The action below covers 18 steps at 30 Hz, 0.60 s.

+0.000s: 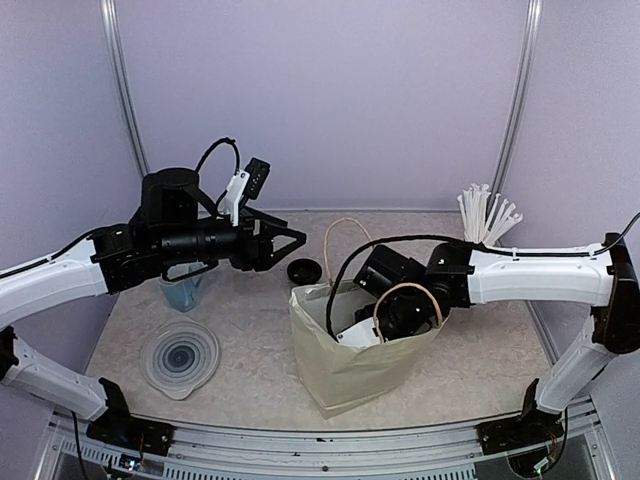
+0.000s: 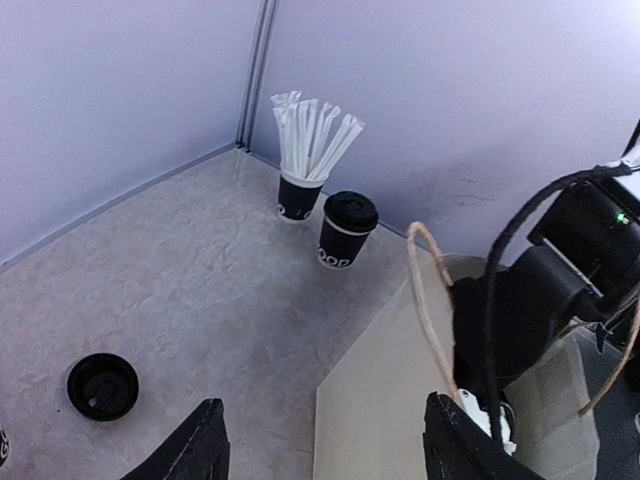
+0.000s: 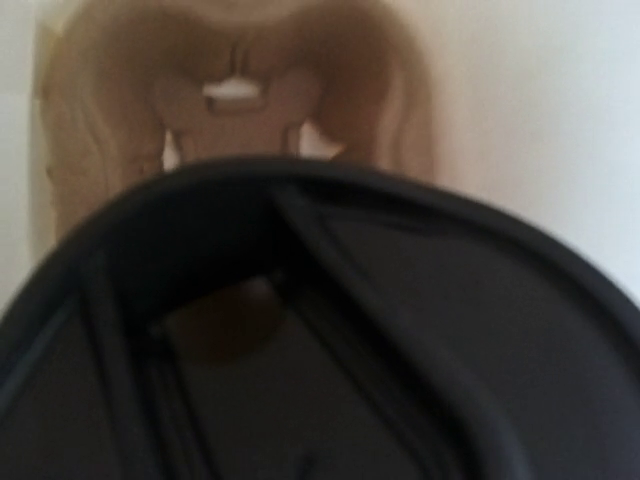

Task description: Pack the takeout coffee

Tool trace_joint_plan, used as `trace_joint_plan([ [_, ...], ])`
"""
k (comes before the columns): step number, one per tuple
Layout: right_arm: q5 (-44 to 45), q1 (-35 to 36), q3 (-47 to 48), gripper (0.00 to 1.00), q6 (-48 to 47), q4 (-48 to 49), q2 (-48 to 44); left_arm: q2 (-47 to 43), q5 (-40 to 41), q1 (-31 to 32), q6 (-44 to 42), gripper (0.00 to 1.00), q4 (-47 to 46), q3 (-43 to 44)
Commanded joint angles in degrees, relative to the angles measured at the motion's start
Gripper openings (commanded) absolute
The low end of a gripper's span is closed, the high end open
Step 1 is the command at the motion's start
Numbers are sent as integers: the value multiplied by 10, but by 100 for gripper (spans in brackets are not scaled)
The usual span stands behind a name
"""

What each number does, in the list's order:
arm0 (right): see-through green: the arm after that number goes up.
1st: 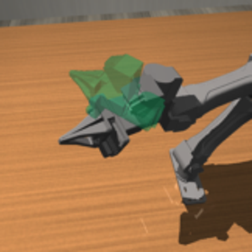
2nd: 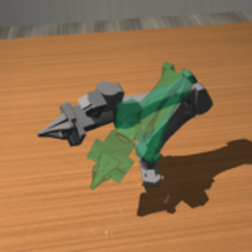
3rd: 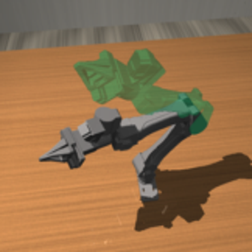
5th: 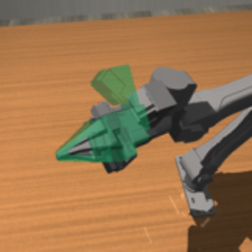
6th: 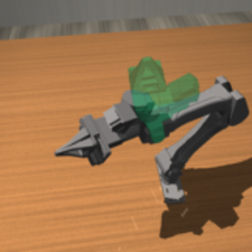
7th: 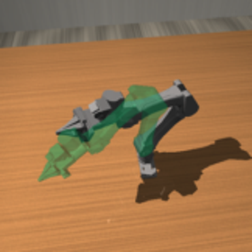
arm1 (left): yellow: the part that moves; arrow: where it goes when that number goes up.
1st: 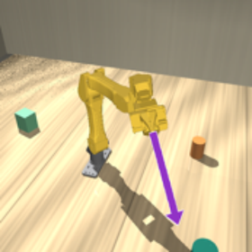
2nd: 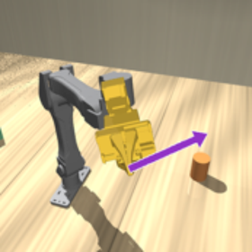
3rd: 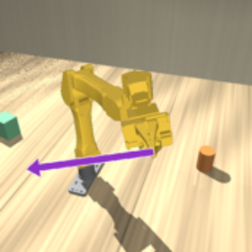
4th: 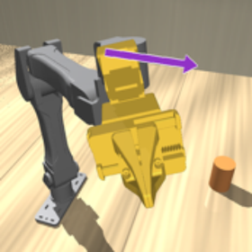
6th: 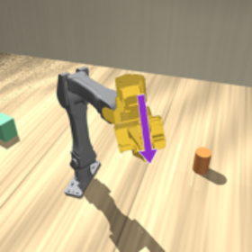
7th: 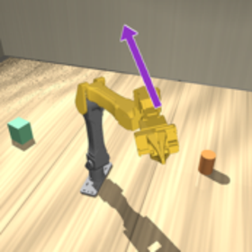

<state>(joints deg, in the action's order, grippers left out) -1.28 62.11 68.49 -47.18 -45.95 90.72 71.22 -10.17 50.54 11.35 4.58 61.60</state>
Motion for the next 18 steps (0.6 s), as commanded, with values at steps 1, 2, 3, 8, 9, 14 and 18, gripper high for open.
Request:
trace_joint_plan([
  [1,-74,-14,65,41,-6,-79,0,5,-80,7,-15,65,65,53],
  [2,-86,-16,78,41,-8,-90,-2,11,-82,12,-23,65,79,61],
  [3,-99,-18,90,40,-9,-101,-3,16,-83,18,-28,65,89,67],
  [8,-163,-28,142,38,-22,-151,-16,32,-89,34,-36,65,110,74],
  [9,-174,-31,153,38,-24,-157,-19,35,-91,36,-36,65,114,76],
  [14,-249,-64,241,38,-38,-202,-21,40,-56,44,-36,63,124,90],
  [18,-298,-101,326,39,-43,-221,-6,23,-34,42,-36,65,115,96],
])
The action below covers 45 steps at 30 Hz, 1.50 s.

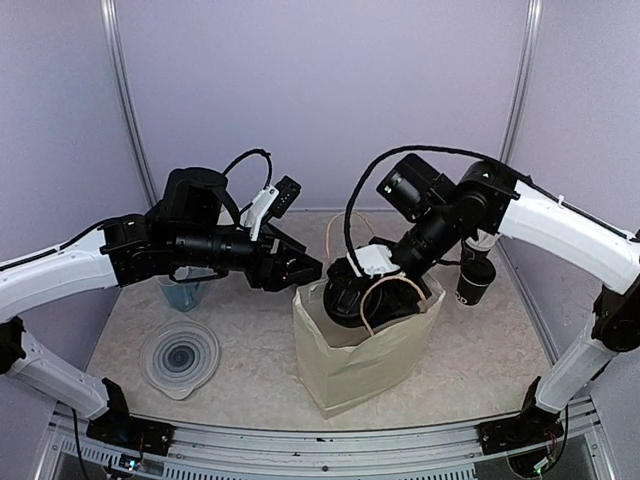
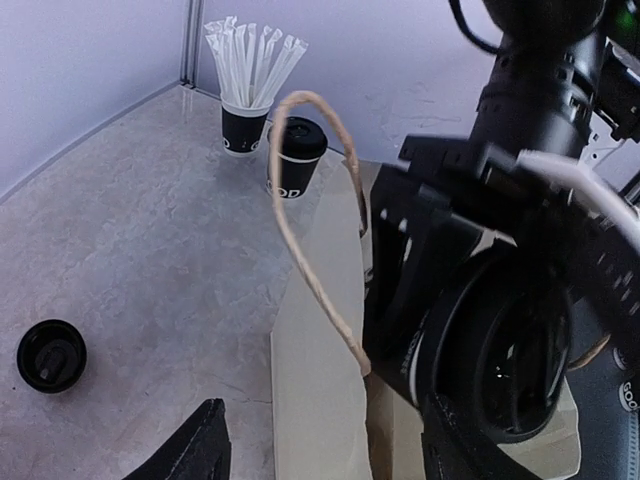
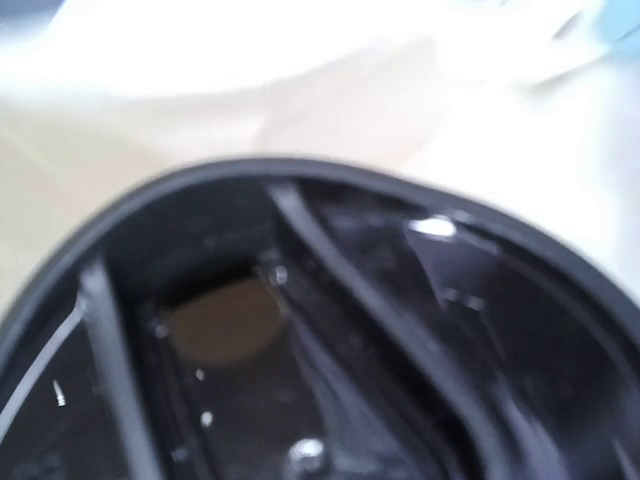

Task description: Pack the takeout coffee

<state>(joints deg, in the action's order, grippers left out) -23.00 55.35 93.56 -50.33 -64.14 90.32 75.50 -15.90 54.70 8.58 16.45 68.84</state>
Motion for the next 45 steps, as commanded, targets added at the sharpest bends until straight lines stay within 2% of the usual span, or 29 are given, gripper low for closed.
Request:
trace_joint_plan([
  [1,-94,-42,95,39,-12,-43,3,-23,21,-1,-8,65,-2,27],
  [6,-159,-88,195,39,-1,-63,27,-9,8,1,-9,66,31,56],
  [12,-224,-155,284,40,30,-52,24,28,17,11,0,66,5,78],
  [14,-234,-175,303,41,36,-47,18,49,29,12,5,66,3,98],
  [16,-231,-191,309,41,37,-45,7,68,2,13,7,66,-4,116],
  [20,-219,-220,287,41,37,-38,-23,114,-11,17,19,65,-14,147],
  [22,-223,-239,256,41,41,-28,-45,136,12,14,21,57,6,179],
  [24,-232,-259,216,41,42,-19,-67,161,20,4,24,38,26,205],
  [26,-244,-289,159,41,41,-6,-94,173,10,-7,26,12,28,215],
  [27,-250,-304,133,41,42,4,-106,174,10,-11,25,4,25,216],
  [28,-258,-319,106,40,43,16,-115,172,12,-15,22,0,24,215],
  [36,-319,-407,-168,40,47,135,-189,151,58,-85,-27,0,102,239],
  [40,-333,-411,-294,42,39,192,-212,148,85,-120,-41,0,135,241],
  [43,-348,-411,-349,43,44,225,-218,151,102,-136,-50,0,141,243],
  [45,-354,-411,-373,44,41,237,-219,154,102,-140,-53,12,142,246],
])
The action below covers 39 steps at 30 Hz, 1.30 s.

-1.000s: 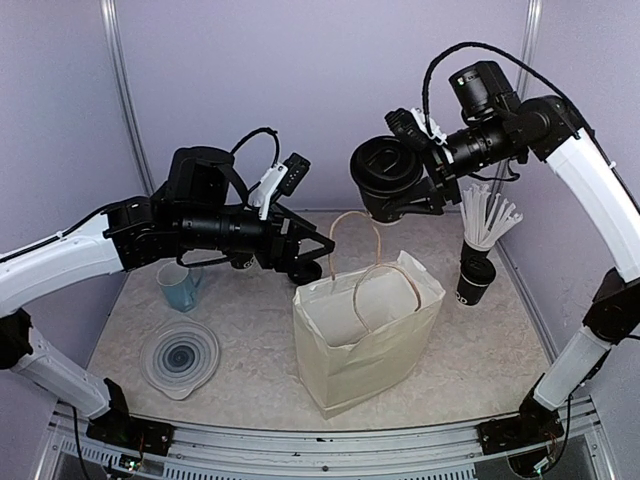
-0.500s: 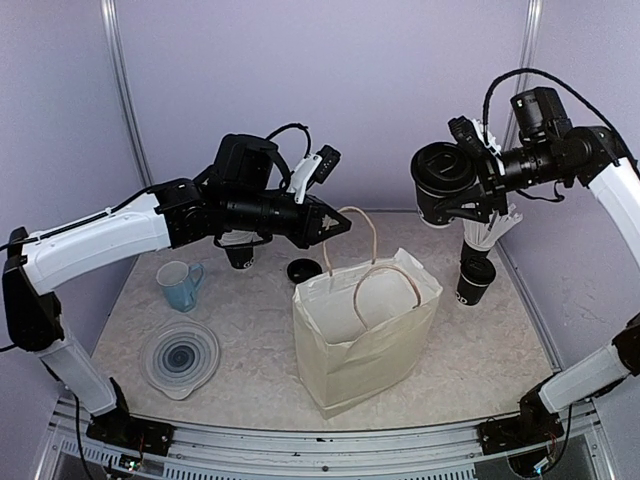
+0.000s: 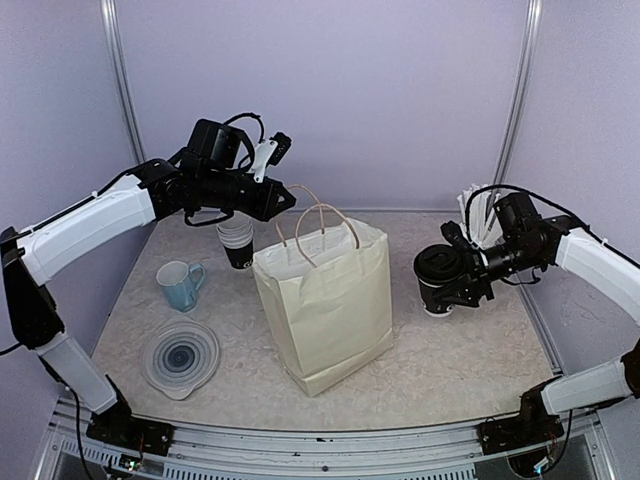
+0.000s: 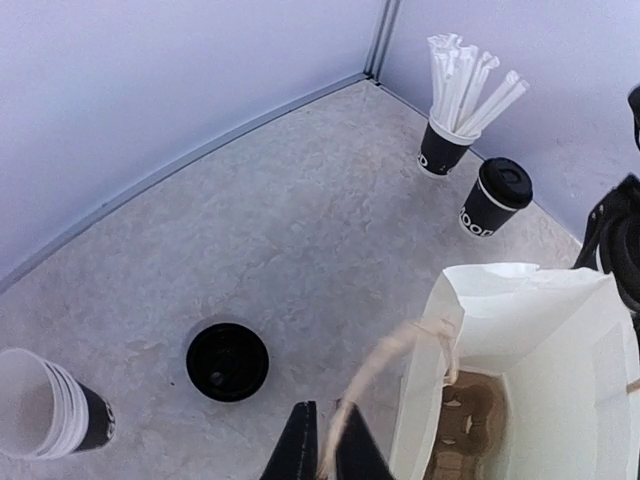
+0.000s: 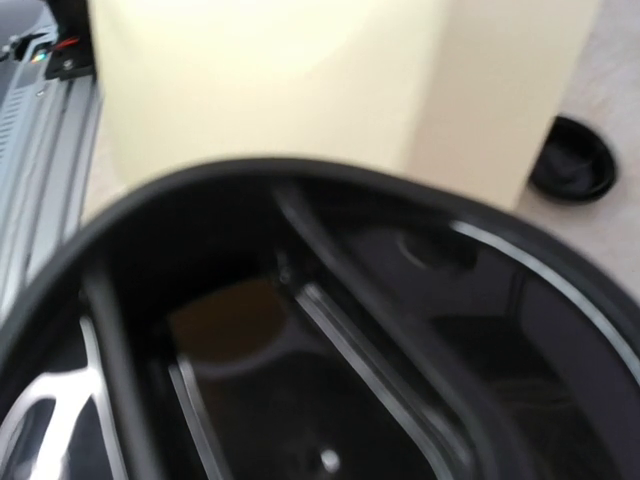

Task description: Pack the takeout coffee

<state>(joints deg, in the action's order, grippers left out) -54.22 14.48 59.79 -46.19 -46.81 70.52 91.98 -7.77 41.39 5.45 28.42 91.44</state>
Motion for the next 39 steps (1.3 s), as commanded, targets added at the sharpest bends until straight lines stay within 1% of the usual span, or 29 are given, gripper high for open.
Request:
trace_joint_plan([
  [1,-42,-2,-45,44,0,71,-22,-8,16,-7,-25,17,28,25],
  [5,-49,-2,-57,45,4,80,-27,2,-13,-2,-27,21,41,55],
  [6,-51,-2,-57,45,5,81,-29,-1,-20,3,-28,16,33,54],
  [8,-50,-2,-58,45,7,82,-32,-8,-22,12,-30,1,15,53],
  [12,-52,-2,-59,45,14,88,-34,-12,-14,17,-39,0,0,69],
  [17,-59,-2,-63,45,22,94,-38,6,12,16,-53,0,14,104],
  [22,-64,-3,-67,46,25,95,-41,18,42,12,-86,0,38,142],
  [23,-66,-2,-69,46,26,97,-41,20,39,8,-86,4,43,144],
  [24,-68,-2,-70,46,26,98,-42,23,40,6,-87,16,51,145],
  [25,-71,-2,-70,47,28,98,-42,29,48,4,-86,25,60,147],
  [26,-71,-2,-71,47,28,100,-42,34,52,1,-85,31,70,148],
  [27,-71,-2,-72,47,31,103,-41,43,53,0,-85,35,80,150],
  [28,-71,-1,-71,47,32,105,-41,47,51,0,-86,36,87,153],
  [29,-73,-1,-72,47,33,105,-41,53,48,0,-87,31,90,154],
  [32,-72,1,-71,47,34,105,-41,51,28,0,-88,6,75,154],
  [33,-72,2,-71,47,34,105,-41,49,24,1,-86,0,67,154],
  [39,-70,6,-70,48,39,108,-44,27,20,17,-81,0,46,163],
])
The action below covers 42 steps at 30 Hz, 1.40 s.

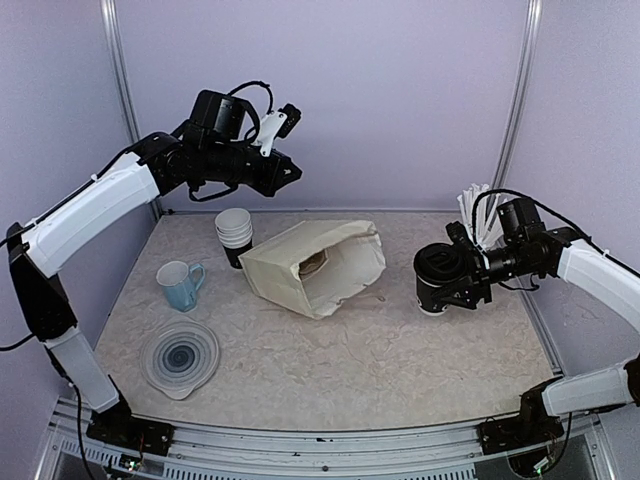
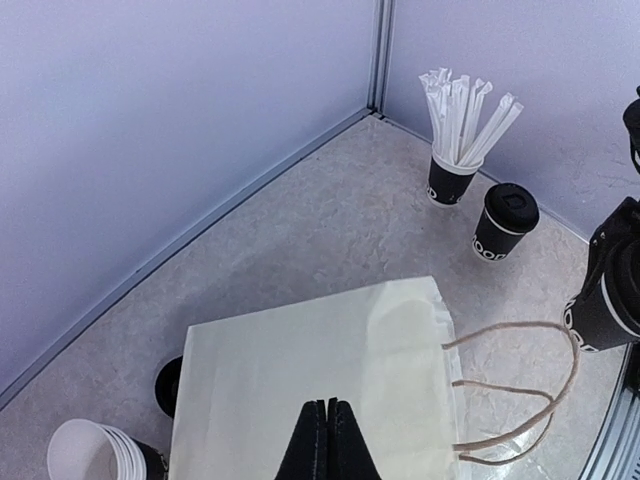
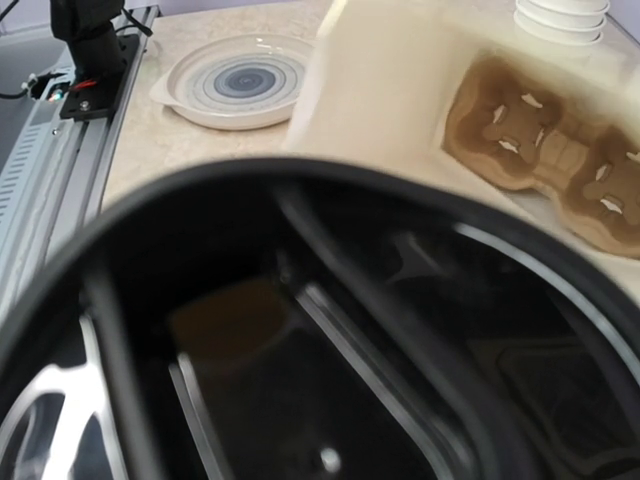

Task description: Pack the takeout coffee

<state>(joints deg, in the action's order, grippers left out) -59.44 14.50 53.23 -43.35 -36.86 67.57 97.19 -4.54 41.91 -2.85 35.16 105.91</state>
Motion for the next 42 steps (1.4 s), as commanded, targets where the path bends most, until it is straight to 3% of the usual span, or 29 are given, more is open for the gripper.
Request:
trace_joint_plan([
  [1,-18,6,-6,47,12,9,-15,-26,-11,15,3,0,-21,17],
  [4,-16,6,-7,47,15,11,-17,-30,4,37,4,0,-16,3],
  [8,-16,7,-6,48,18,6,-20,-33,85,115,-26,40,-8,-29],
  [11,-18,14,-9,48,15,4,-21,-38,139,190,-64,57,-37,-73],
  [16,-8,67,-5,50,-24,-35,-8,-36,103,266,-75,81,-137,-119],
  [22,36,135,-3,50,-30,-44,-6,42,-11,269,-16,85,-108,-33],
  [27,57,150,14,51,-33,-54,-5,65,-69,273,-3,86,-115,-44],
  [42,87,173,33,52,-31,-62,-10,96,-76,279,-10,87,-127,-47],
])
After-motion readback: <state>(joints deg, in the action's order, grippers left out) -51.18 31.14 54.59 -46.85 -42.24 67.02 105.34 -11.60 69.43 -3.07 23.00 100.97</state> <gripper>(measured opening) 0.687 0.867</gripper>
